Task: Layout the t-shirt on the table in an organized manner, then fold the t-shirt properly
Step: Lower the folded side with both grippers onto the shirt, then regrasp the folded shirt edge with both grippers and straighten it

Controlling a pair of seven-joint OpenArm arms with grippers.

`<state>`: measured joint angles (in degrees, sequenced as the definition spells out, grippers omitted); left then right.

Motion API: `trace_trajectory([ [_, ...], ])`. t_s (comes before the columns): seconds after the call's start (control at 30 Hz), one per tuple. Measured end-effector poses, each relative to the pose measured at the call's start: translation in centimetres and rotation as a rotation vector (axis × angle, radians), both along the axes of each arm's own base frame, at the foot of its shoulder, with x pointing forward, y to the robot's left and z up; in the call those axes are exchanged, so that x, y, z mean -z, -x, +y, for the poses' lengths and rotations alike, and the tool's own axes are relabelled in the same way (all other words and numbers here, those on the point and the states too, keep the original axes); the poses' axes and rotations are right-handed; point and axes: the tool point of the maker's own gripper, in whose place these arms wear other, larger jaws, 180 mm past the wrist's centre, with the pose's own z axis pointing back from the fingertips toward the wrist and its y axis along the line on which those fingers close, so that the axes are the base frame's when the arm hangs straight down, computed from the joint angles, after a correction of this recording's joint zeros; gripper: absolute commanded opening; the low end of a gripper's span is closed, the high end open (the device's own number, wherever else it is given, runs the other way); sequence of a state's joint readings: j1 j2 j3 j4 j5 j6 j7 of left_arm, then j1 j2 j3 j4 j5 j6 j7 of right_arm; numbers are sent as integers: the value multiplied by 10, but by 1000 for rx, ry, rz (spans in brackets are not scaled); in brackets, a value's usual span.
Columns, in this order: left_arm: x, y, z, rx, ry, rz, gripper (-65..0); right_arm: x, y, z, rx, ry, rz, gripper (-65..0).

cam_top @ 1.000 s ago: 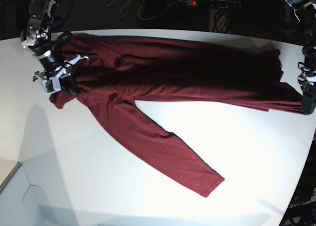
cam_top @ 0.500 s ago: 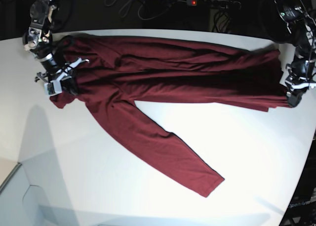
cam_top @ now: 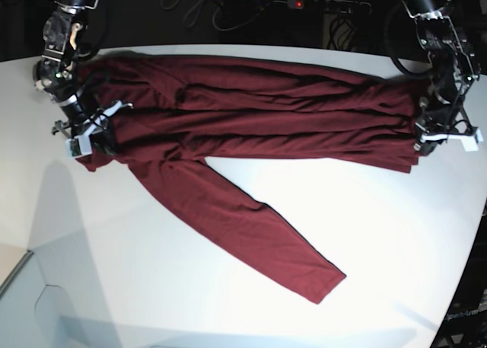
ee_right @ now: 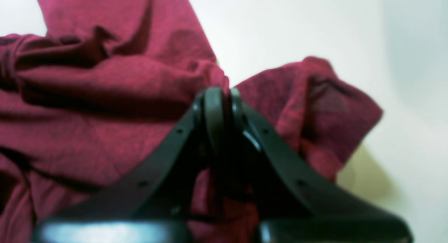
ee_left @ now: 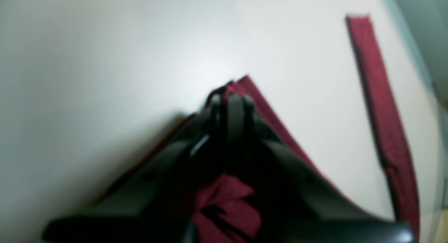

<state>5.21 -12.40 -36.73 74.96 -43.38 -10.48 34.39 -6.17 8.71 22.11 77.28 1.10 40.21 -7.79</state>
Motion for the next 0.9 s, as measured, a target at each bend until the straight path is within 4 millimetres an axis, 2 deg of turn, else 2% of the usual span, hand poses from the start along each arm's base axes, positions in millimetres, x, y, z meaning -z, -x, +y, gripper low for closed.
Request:
trace_trajectory([
  [0.2, 13, -7, 4, 5, 14, 35, -641, 1, -1, -5, 2, 8, 5, -650],
  [0.23, 16, -8, 5, 0, 23, 40, -624, 1, -1, -5, 2, 8, 7, -650],
  [0.27, 19, -7, 6, -3, 25, 50, -591, 1, -1, -4, 1, 8, 8, -626],
  [0.43, 13, -7, 12, -1, 7, 44, -336, 0, -1, -9, 2, 19, 9, -449],
  [0.5, 9, -8, 10, 6, 3, 34, -267, 0, 0, -9, -1, 25, 9, -398],
  [0.57, 0, -7, 8, 19, -13, 14, -228, -5, 0, -9, -6, 35, 0, -365],
  [0.73, -27, 3, 5, 57, -93, -28, -225, -23, -8, -7, -14, 49, -57, -319],
  [0.83, -42, 9, -1, 86, -126, -58, -224, -23, -2, -7, -17, 54, -50, -315],
  [0.9, -43, 23, -5, 104, -152, -43, -224, -23, 2, -5, -14, 52, -49, -310],
])
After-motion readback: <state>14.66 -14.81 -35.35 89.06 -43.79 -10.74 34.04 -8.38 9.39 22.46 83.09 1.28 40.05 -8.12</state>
